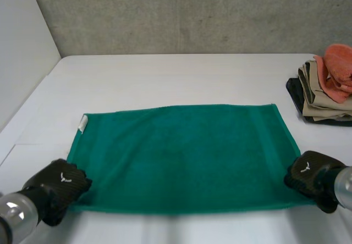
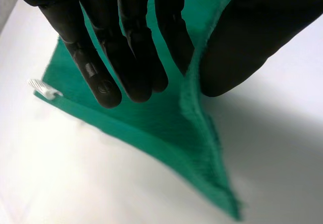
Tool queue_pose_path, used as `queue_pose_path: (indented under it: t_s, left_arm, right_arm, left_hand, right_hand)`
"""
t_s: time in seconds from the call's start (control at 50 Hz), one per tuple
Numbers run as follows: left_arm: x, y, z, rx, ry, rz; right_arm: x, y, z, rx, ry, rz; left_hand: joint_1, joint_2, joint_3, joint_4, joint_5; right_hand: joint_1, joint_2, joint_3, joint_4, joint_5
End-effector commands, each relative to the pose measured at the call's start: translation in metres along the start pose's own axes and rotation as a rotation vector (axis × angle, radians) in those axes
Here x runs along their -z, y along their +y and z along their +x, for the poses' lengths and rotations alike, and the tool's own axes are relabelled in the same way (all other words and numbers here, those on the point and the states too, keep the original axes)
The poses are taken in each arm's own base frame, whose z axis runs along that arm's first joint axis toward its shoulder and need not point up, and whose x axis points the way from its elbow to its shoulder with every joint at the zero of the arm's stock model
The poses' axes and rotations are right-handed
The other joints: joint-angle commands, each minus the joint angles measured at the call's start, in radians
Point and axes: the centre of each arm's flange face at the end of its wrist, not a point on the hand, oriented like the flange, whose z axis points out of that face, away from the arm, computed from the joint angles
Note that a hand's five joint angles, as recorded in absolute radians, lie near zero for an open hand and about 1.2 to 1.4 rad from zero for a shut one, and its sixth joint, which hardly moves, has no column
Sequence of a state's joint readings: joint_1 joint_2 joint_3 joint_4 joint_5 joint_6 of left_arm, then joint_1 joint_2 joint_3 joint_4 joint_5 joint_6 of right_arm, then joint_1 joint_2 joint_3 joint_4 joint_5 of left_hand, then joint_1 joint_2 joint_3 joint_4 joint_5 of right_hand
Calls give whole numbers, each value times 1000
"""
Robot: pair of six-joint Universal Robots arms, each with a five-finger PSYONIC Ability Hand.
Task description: Fold the laundry.
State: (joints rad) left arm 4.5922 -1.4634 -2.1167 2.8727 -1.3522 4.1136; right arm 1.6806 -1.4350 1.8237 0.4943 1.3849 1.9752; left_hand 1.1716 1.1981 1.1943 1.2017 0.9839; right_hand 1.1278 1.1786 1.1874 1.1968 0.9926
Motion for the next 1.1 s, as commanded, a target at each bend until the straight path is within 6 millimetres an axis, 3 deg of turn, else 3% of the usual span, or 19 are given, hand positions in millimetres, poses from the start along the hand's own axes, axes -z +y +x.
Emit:
queue_pose_path:
  t_s: [0.02,0.08,0.14,0.26,0.36,0.56,0.58,0.6,0.62,0.64,0.66,0.68,0.78,0.86,0.88,0.96,1.04,1.1]
  left_arm:
    - [-66,-7,-35,-99,-173,107]
    - [-96,-20,-55,-152,-271,194]
    - [-124,-40,-70,-182,-361,291]
    - [-168,-58,-86,-207,-430,362]
    - [-207,-63,-96,-178,-496,325]
    - [-249,-74,-111,-131,-584,345]
    - [-252,-75,-110,-131,-583,350]
    - [-257,-78,-107,-134,-580,361]
    - [-258,-80,-104,-135,-576,368]
    - [-259,-83,-102,-137,-572,377]
    - [-260,-85,-99,-136,-570,385]
    - [-258,-91,-95,-131,-562,405]
    - [-244,-106,-88,-67,-539,450]
    - [-206,-120,-97,23,-533,500]
    - [-199,-120,-98,42,-527,504]
    - [-162,-119,-100,136,-504,532]
    - [-132,-108,-86,264,-433,552]
    - [-125,-102,-76,323,-374,566]
  right_arm:
    - [-60,5,27,-90,131,-2]
    - [-74,-9,44,-106,252,41]
    - [-85,-37,57,-79,376,144]
    - [-118,-61,84,-62,541,269]
    - [-144,-71,100,-78,612,329]
    - [-200,-81,129,-66,750,413]
    - [-211,-83,131,-61,768,436]
    - [-217,-82,131,-60,775,433]
    - [-222,-82,131,-60,782,428]
    - [-230,-81,134,-55,799,421]
    - [-232,-81,136,-59,812,417]
    - [-233,-81,139,-64,827,413]
    - [-214,-80,150,-136,867,361]
    - [-179,-80,145,-266,772,384]
    - [-154,-83,146,-322,724,419]
    - [-105,-85,126,-435,508,485]
    - [-99,-60,104,-566,308,417]
    - [-101,-37,92,-652,221,340]
  left_hand:
    - [225,198,202,195,238]
    - [225,198,202,195,238]
    - [225,198,202,195,238]
    - [225,198,202,195,238]
    - [225,198,202,195,238]
    - [225,198,202,195,238]
    - [225,198,202,195,238]
    - [225,198,202,195,238]
    - [-69,-95,-91,-99,-55]
    - [-650,-676,-673,-680,-637]
    - [-997,-1024,-1020,-1027,-984]
    - [-898,-924,-920,-928,-885]
    - [-997,-1024,-1020,-1027,-984]
    - [-997,-1024,-1020,-1027,-984]
    - [-997,-1024,-1020,-1027,-984]
    - [-997,-1024,-1020,-1027,-984]
    - [-997,-1024,-1020,-1027,-984]
    - [-997,-1024,-1020,-1027,-984]
  right_hand:
    - [268,218,209,199,229]
    - [268,218,209,199,229]
    - [268,218,209,199,229]
    - [268,218,209,199,229]
    - [268,218,209,199,229]
    - [268,218,209,199,229]
    - [194,143,134,125,155]
    - [-228,-279,-288,-297,-268]
    - [-869,-920,-929,-938,-908]
    - [-953,-1004,-1013,-1022,-993]
    - [-953,-1004,-1013,-1022,-993]
    - [-953,-1004,-1013,-1022,-993]
    - [-953,-1004,-1013,-1022,-993]
    - [-953,-1004,-1013,-1022,-993]
    - [-953,-1004,-1013,-1022,-993]
    - [-953,-1004,-1013,-1022,-993]
    - [-844,-895,-903,-913,-883]
    - [-665,-715,-724,-734,-704]
